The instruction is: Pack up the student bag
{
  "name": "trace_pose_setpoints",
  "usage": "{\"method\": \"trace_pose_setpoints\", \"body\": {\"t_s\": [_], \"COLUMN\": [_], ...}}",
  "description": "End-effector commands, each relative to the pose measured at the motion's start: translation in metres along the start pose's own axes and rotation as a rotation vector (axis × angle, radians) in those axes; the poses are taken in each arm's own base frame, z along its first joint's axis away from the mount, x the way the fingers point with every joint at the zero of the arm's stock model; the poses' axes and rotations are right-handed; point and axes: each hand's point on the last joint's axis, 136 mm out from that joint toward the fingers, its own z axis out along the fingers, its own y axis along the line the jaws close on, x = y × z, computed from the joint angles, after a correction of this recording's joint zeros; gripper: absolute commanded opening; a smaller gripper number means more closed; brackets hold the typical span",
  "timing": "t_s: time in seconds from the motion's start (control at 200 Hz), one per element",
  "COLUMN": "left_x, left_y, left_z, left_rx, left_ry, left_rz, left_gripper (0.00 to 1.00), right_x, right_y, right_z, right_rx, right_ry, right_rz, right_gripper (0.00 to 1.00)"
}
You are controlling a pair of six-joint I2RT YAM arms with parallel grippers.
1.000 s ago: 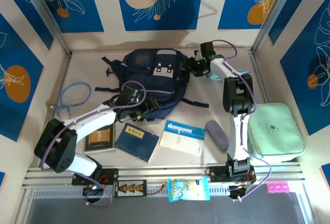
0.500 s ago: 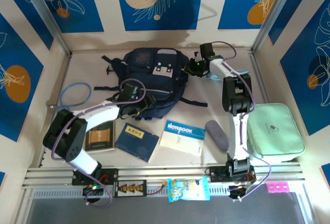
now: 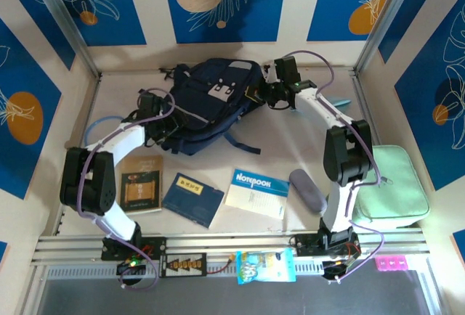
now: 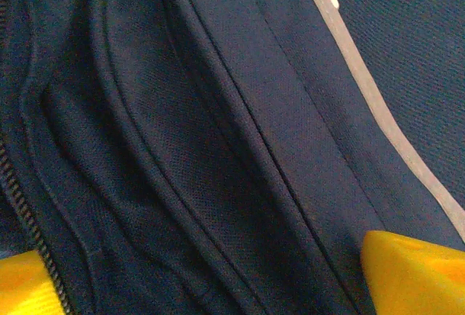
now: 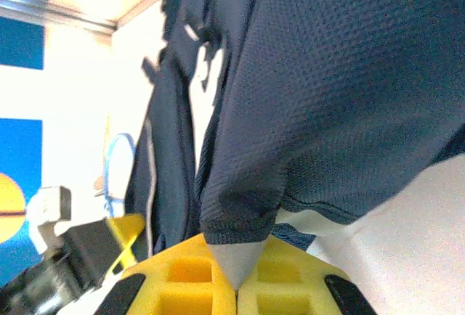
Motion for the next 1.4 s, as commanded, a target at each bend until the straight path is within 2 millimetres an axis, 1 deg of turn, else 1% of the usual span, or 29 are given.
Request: {"method": "trace_pose_setpoints", "body": {"t_s": [0.0, 0.085, 0.13, 0.18, 0.255, 0.335, 0.4, 0.48, 0.555, 0.63, 0.665, 0.745, 0.8, 0.89, 0.925, 1.01, 1.05, 1.08, 1.17, 1.255, 1.315, 1.395], "left_x": [-0.013, -0.028, -0.037, -0.046, -0.055, -0.057, -0.05, -0.036, -0.016, 0.003, 0.013, 0.039, 0.057, 0.081, 0.091, 0.11, 0.118, 0.12, 0.12, 0.122, 0.123, 0.118], "left_y": [0.005, 0.012, 0.015, 0.017, 0.014, 0.006, 0.001, -0.007, -0.016, -0.03, -0.041, -0.067, -0.084, -0.114, -0.127, -0.154, -0.164, -0.167, -0.17, -0.173, -0.17, -0.163], "left_z": [0.011, 0.018, 0.017, 0.011, -0.009, -0.042, -0.067, -0.093, -0.11, -0.123, -0.128, -0.131, -0.129, -0.124, -0.12, -0.108, -0.102, -0.097, -0.088, -0.083, -0.081, -0.078], "left_rx": [0.004, -0.026, -0.054, -0.081, -0.112, -0.129, -0.145, -0.162, -0.18, -0.198, -0.186, -0.127, -0.093, -0.051, -0.033, 0.013, 0.04, 0.04, 0.025, 0.032, 0.013, -0.034], "left_ry": [-0.002, -0.024, -0.038, -0.062, -0.095, -0.124, -0.131, -0.132, -0.132, -0.155, -0.168, -0.162, -0.149, -0.14, -0.133, -0.108, -0.084, -0.076, -0.078, -0.064, -0.061, -0.085], "left_rz": [0.048, 0.054, 0.062, 0.085, 0.119, 0.157, 0.199, 0.26, 0.318, 0.379, 0.408, 0.446, 0.468, 0.51, 0.538, 0.58, 0.601, 0.604, 0.59, 0.572, 0.548, 0.516], "left_gripper": [0.87, 0.87, 0.87, 0.88, 0.9, 0.91, 0.92, 0.92, 0.92, 0.91, 0.9, 0.84, 0.78, 0.72, 0.68, 0.58, 0.56, 0.55, 0.45, 0.41, 0.37, 0.31], "right_x": [0.027, 0.049, 0.056, 0.059, 0.058, 0.046, 0.037, 0.026, 0.018, 0.015, 0.015, 0.016, 0.017, 0.02, 0.021, 0.023, 0.024, 0.026, 0.032, 0.036, 0.039, 0.041], "right_y": [0.024, 0.023, 0.019, 0.014, 0.006, 0.003, 0.006, 0.011, 0.019, 0.025, 0.028, 0.032, 0.033, 0.037, 0.039, 0.051, 0.058, 0.063, 0.073, 0.082, 0.087, 0.093], "right_z": [-0.009, -0.003, 0.001, 0.006, 0.011, 0.013, 0.011, 0.008, 0.005, 0.006, 0.007, 0.009, 0.011, 0.012, 0.012, 0.011, 0.008, 0.006, 0.001, -0.005, -0.007, -0.009], "right_rx": [-0.088, -0.076, -0.054, -0.03, 0.007, 0.038, 0.056, 0.075, 0.079, 0.074, 0.072, 0.069, 0.06, 0.028, 0.014, -0.052, -0.09, -0.11, -0.157, -0.2, -0.218, -0.239], "right_ry": [0.032, 0.043, 0.039, 0.03, 0.0, -0.054, -0.091, -0.137, -0.166, -0.17, -0.165, -0.152, -0.139, -0.11, -0.097, -0.065, -0.048, -0.037, 0.002, 0.031, 0.051, 0.068], "right_rz": [0.071, 0.111, 0.132, 0.158, 0.204, 0.244, 0.266, 0.292, 0.321, 0.335, 0.342, 0.352, 0.364, 0.378, 0.382, 0.363, 0.346, 0.335, 0.315, 0.31, 0.311, 0.303], "right_gripper": [0.0, 0.0, 0.0, 0.0, 0.0, 0.0, 0.0, 0.0, 0.0, 0.0, 0.0, 0.0, 0.0, 0.0, 0.0, 0.0, 0.0, 0.0, 0.0, 0.0, 0.0, 0.0]}}
